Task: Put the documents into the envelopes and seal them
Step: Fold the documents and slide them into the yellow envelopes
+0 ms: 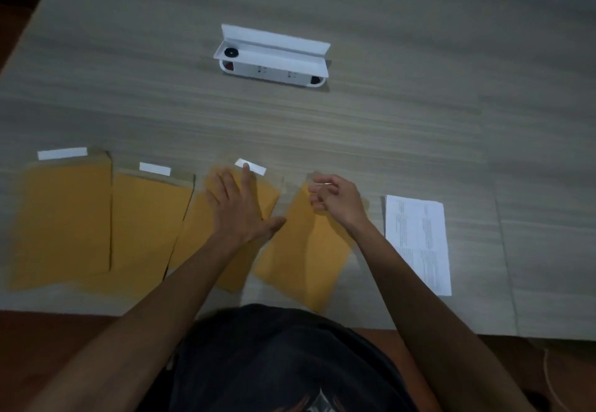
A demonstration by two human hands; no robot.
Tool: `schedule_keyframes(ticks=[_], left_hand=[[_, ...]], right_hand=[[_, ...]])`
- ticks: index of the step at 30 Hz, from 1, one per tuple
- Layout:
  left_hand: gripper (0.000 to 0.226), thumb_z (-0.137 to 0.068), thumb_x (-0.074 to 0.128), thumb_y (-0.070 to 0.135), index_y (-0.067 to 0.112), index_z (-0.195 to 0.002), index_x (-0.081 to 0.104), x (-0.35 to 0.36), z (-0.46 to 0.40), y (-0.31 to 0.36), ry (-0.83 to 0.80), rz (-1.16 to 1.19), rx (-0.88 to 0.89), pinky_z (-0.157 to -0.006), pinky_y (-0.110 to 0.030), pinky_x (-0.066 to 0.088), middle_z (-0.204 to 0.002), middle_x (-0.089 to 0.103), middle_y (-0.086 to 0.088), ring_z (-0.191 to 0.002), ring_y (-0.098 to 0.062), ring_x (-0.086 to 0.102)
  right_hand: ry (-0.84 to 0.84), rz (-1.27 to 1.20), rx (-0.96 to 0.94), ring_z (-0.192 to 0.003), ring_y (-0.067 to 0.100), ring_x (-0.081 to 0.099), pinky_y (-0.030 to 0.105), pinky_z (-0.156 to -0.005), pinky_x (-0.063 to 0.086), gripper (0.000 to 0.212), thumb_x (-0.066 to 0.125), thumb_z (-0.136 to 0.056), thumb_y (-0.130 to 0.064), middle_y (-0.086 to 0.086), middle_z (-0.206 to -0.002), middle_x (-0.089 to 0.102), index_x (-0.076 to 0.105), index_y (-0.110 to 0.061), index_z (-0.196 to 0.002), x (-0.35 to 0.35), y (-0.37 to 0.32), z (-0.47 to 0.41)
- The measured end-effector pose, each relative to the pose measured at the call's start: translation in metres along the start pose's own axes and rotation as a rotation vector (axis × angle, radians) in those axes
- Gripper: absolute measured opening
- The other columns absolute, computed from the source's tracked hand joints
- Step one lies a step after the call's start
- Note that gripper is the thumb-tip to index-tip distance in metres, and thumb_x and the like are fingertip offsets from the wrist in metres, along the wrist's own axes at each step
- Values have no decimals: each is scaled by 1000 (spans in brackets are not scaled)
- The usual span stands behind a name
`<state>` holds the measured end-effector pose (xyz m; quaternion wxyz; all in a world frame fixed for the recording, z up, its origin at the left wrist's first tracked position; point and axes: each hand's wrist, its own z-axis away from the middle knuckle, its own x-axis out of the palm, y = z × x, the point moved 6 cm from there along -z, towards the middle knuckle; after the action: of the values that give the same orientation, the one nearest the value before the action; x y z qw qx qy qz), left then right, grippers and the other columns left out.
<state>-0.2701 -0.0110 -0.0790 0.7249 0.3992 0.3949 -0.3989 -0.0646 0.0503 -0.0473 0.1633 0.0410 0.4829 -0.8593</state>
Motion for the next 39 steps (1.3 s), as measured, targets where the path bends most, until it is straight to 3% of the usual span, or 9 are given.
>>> schedule_keyframes(ticks=[4,7,8,13,17,20,24,29,39], left_hand=[[109,-78,58,70,5,-153,14,1,4,48,90,-59,206,-119,-53,14,-158,17,-26,-148,-40,10],[73,-83,67,45,3,-138,46,4,13,98,128,47,363,-104,-44,39,-135,48,-20,-126,-36,42],[62,-83,67,40,4,-131,53,6,17,114,125,89,406,-97,-42,43,-125,52,-17,-117,-34,47],[45,-86,64,30,5,-123,58,34,42,195,31,178,572,-84,-37,46,-110,53,-13,-102,-28,50],[38,-83,65,31,7,-112,54,66,53,238,-100,275,459,-75,-30,45,-113,43,-7,-97,-22,49],[46,-81,70,32,8,-115,50,93,56,255,-161,317,308,-82,-25,42,-121,38,-8,-105,-20,46],[53,-78,73,31,8,-120,52,114,58,269,-152,424,156,-89,-16,32,-122,36,-9,-111,-15,37],[42,-79,72,25,11,-116,57,118,55,282,-89,540,8,-90,-19,35,-117,38,-5,-114,-19,43],[46,-84,69,15,9,-128,56,113,60,283,35,572,2,-90,-18,39,-127,49,-6,-113,-16,53]], right_hand=[[157,45,24,-79,19,69,35,-73,59,21,55,-87,-10,7,-94,74,68,-26,-92,-46,22,9],[300,208,-20,-82,8,63,4,-70,46,22,54,-89,-14,-4,-99,71,71,-22,-100,-89,36,21],[342,263,-25,-85,7,61,1,-68,41,23,54,-90,-13,-4,-101,68,71,-18,-104,-102,41,26],[555,446,12,-107,24,57,30,-90,44,34,67,-83,-26,9,-114,62,65,-15,-115,-167,81,43],[672,585,177,-119,27,46,40,-97,42,65,71,-77,-50,9,-128,51,52,-15,-129,-214,111,54],[637,640,275,-121,26,44,42,-98,43,80,72,-71,-60,9,-129,45,46,-14,-131,-239,129,55],[589,619,209,-117,25,45,39,-94,44,76,79,-68,-52,8,-126,47,47,-14,-125,-251,144,48],[570,509,158,-116,24,46,35,-95,44,74,83,-67,-45,7,-123,50,48,-11,-122,-251,150,40],[578,490,140,-111,23,49,34,-93,46,75,85,-65,-44,7,-122,49,47,-10,-119,-255,150,37]])
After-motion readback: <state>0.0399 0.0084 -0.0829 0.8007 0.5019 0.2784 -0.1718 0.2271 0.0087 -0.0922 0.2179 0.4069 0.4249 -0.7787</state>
